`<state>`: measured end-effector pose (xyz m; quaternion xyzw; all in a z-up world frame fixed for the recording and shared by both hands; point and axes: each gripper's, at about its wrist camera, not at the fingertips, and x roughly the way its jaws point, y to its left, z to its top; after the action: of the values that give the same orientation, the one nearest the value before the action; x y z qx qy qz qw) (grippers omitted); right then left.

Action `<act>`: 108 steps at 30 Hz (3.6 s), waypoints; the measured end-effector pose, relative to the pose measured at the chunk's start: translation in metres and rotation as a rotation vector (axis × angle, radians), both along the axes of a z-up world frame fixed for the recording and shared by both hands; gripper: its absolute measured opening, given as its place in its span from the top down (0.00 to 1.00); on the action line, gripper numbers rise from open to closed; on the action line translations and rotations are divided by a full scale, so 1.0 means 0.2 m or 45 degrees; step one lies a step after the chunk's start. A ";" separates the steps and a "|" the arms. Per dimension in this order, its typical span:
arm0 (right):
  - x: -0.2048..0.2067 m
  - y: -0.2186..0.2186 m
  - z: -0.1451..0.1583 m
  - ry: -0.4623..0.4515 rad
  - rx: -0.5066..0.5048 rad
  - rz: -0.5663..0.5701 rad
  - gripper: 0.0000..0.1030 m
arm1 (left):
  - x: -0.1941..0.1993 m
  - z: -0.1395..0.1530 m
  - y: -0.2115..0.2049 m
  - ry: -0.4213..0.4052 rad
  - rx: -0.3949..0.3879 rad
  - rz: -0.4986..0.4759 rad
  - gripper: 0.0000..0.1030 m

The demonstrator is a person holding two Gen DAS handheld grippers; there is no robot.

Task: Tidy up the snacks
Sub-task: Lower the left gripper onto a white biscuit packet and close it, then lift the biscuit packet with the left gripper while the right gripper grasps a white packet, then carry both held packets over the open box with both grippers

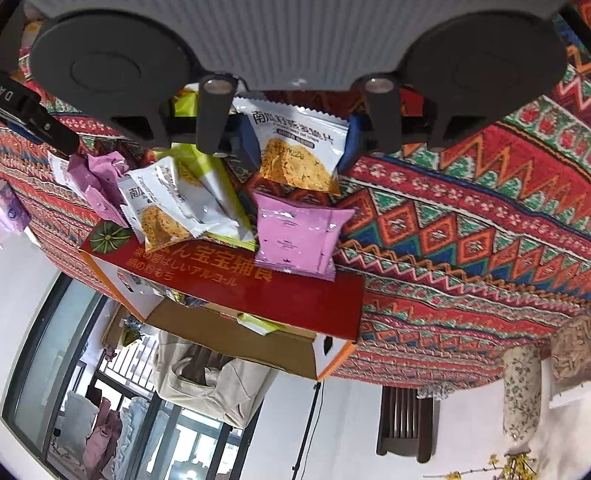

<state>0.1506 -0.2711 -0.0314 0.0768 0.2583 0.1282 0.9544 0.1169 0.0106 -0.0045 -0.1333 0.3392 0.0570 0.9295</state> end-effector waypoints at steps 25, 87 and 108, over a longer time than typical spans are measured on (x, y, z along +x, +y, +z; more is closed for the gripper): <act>0.02 -0.03 -0.01 0.031 0.102 0.069 0.00 | -0.12 0.07 0.09 -0.142 0.161 0.015 0.56; 0.11 0.59 0.20 -0.103 -0.163 0.341 0.58 | -0.24 0.17 0.24 -0.324 0.112 0.002 0.56; 0.33 0.41 0.43 -0.241 -0.086 0.198 0.58 | 0.16 0.39 0.07 -0.442 0.172 -0.088 0.56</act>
<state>0.2169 -0.1883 0.0553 0.0118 0.1765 0.1997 0.9638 0.1482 0.0239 0.0743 -0.0667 0.1736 0.0239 0.9823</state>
